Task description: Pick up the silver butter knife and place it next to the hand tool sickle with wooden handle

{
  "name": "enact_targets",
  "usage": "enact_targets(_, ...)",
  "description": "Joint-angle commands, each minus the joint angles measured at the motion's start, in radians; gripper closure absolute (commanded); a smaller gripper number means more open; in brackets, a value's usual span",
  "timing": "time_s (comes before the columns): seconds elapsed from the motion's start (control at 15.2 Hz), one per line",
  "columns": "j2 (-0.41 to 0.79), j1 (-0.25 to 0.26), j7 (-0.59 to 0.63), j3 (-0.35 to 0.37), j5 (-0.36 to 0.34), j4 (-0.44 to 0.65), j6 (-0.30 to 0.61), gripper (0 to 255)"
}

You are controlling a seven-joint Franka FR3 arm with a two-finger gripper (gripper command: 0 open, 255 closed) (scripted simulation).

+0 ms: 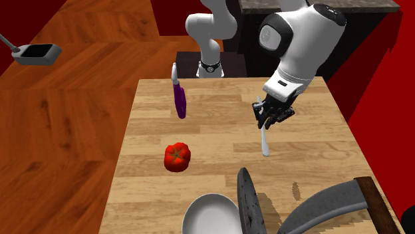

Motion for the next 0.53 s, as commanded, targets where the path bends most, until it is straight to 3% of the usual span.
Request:
enact_targets(0.0, 0.095, 0.006, 0.049, 0.020, -0.055, 0.101, -0.027, 255)
enact_targets(0.46, 0.414, 0.100, 0.145, 0.019, -0.218, 0.490, -0.165, 255)
